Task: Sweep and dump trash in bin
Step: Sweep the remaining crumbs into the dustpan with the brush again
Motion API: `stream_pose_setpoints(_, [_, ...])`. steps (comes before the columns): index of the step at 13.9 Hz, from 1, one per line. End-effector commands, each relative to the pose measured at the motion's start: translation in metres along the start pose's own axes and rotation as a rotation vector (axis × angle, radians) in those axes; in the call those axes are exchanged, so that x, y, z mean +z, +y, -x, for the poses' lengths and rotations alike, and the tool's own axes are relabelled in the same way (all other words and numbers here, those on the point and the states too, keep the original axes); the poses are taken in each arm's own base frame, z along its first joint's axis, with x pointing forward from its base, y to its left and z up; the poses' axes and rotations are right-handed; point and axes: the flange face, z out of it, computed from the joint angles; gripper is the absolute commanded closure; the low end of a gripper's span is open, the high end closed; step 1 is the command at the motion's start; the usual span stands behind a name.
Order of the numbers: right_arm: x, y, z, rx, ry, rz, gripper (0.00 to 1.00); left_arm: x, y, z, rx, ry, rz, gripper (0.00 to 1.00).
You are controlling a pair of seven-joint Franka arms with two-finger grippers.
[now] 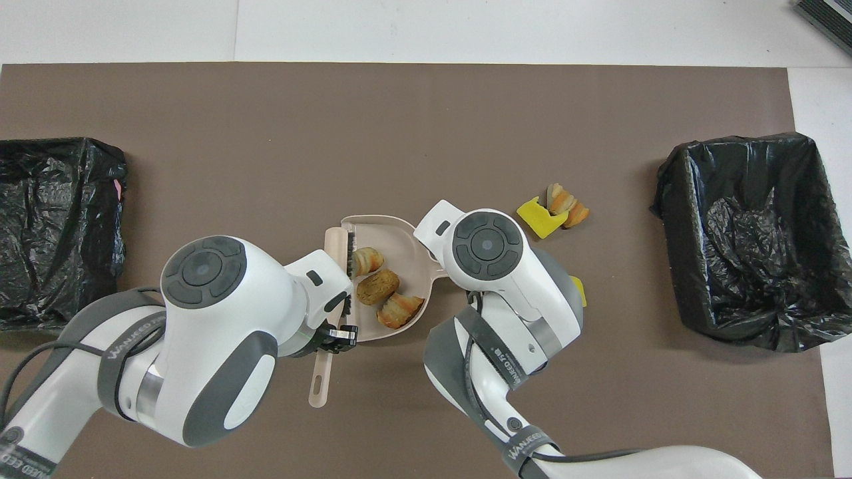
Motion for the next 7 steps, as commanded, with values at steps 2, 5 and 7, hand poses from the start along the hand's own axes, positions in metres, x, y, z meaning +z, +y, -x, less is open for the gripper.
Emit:
stream_pose_setpoints(2, [-0.013,0.003,0.011,0.023,0.016,0.013,1.00,-0.027,-0.016,0.000,-0.046,-0.040,-0.013,1.00])
stream_pose_setpoints(5, [-0.023,0.009,0.021,0.046,0.024,0.024,1.00,-0.026,-0.024,0.001,-0.057,-0.043,-0.020,1.00])
stream_pose_setpoints(7, [-0.029,0.010,0.024,0.053,0.030,0.034,1.00,-0.023,-0.057,-0.008,-0.103,-0.029,-0.001,1.00])
